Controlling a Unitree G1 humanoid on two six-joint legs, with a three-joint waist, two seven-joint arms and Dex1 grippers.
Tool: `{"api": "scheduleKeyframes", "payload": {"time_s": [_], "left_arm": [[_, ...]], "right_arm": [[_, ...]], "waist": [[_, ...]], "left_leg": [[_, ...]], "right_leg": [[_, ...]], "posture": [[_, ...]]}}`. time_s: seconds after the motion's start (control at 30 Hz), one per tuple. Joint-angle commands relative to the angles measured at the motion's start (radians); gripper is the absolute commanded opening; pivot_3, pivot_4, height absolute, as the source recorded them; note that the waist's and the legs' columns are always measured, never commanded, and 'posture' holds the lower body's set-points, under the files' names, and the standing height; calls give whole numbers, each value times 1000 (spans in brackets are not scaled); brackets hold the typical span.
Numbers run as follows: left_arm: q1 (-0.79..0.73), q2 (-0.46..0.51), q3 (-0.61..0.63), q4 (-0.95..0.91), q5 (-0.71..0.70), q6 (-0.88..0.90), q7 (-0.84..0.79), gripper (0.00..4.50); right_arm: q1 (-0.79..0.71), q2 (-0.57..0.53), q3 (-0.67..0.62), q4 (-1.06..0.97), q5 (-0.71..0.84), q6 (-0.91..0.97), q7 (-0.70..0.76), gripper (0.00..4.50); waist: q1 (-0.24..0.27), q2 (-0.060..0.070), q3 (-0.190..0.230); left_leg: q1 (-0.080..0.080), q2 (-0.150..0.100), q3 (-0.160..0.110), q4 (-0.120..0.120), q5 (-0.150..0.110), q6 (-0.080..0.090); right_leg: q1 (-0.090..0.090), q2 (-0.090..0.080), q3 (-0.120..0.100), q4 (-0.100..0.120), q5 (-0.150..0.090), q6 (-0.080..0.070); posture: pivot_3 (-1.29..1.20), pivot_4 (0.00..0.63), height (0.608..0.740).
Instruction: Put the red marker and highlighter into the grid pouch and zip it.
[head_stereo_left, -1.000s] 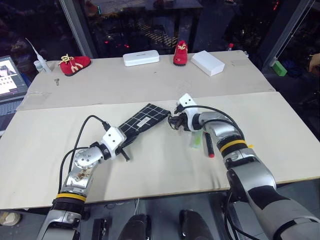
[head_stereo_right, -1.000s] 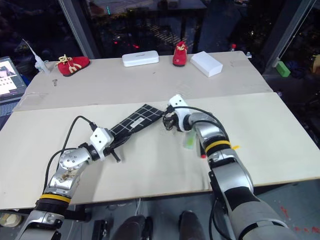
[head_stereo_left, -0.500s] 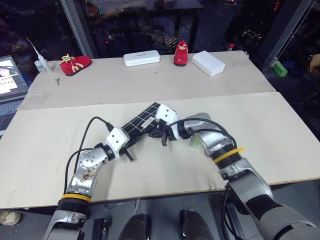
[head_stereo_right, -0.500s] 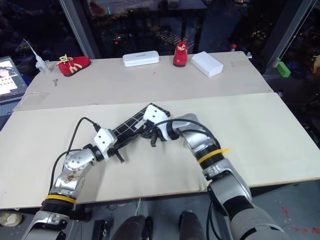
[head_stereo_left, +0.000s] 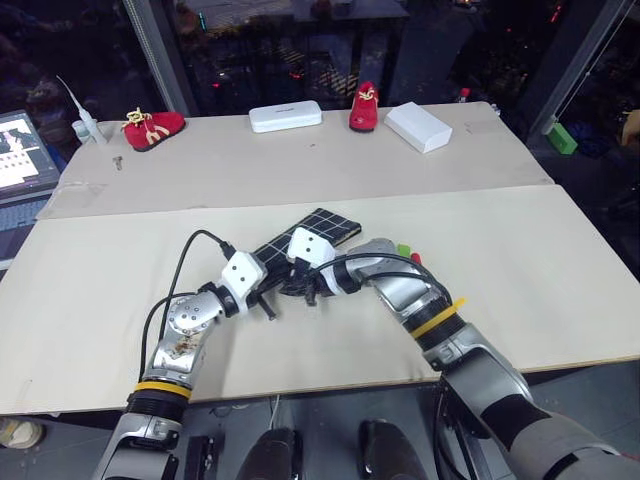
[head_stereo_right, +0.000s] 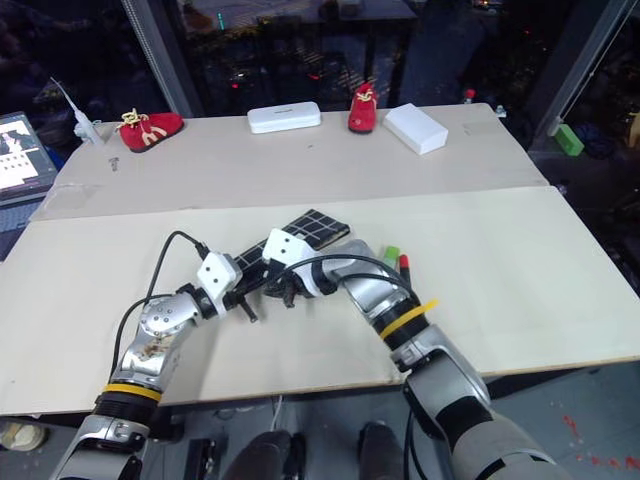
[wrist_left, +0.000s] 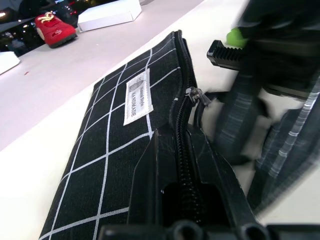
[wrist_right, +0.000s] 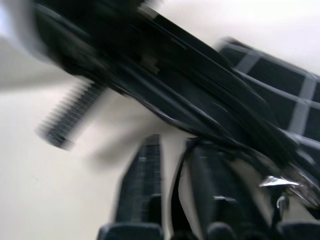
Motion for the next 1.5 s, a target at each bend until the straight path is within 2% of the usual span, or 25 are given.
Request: {"api": "scheduleKeyframes", "payload": {"time_s": [0.03,0.17,0.4,0.5,0.57,0.63,0.7,0.9,1.17,1.5], "left_arm": [[5,-1,-2,-35,-1,-11,2,0],[7,0,-2,-36,-3,-10,-1,0],[-7,1,-1,-17,-6,-12,-10,0],[-11,-3,-6,-9,-5,-15,-12,0],[-13,-5,-11,-4,-1,-19,-15,0],[-12,-6,-10,-8,-3,-17,-14,0],[-8,-5,-9,-14,-5,-15,-12,0],[10,1,-7,-33,-13,-15,-18,0],[4,-4,-8,-16,-15,-21,-25,0],[4,-20,-9,0,-7,-23,-7,0]], "right_arm": [[-27,-48,-75,-16,21,0,0,2583],[-27,-106,-155,-66,98,86,55,3856],[59,-245,-273,-302,310,203,238,3856],[117,-286,-340,-395,402,256,253,3856],[158,-304,-407,-426,451,300,217,3856],[186,-341,-428,-422,427,295,166,3856],[215,-399,-416,-419,361,280,103,3856],[286,-500,-478,-442,246,444,-180,3856],[401,-475,-511,-651,267,649,-335,3856],[447,-408,-484,-666,263,730,-449,3856]], "waist": [[0,0,0],[-2,0,0],[0,0,0],[4,-1,0],[5,-1,0],[7,-1,0],[9,-1,0],[14,-1,1],[16,-1,1],[24,-1,1]], "left_leg": [[0,0,0,0,0,0],[0,0,0,0,0,0],[0,1,0,0,0,0],[-1,1,0,0,0,1],[-1,1,0,0,0,1],[0,1,0,1,0,1],[1,1,0,1,0,1],[1,1,1,1,0,1],[1,2,1,1,-1,2],[1,2,1,1,-1,3]], "right_leg": [[0,0,0,0,0,0],[0,0,0,0,0,0],[0,1,0,-1,0,0],[2,1,-1,-1,0,0],[2,0,-1,-2,0,0],[3,0,0,-3,0,0],[5,-1,0,-4,0,0],[6,-1,-1,-8,0,0],[8,0,0,-11,1,0],[11,1,-1,-13,2,1]], "posture": [[0,150,740],[0,150,740],[0,150,740],[0,150,740],[0,150,740],[0,150,740],[0,150,740],[0,150,740],[0,150,740],[0,150,740]]}}
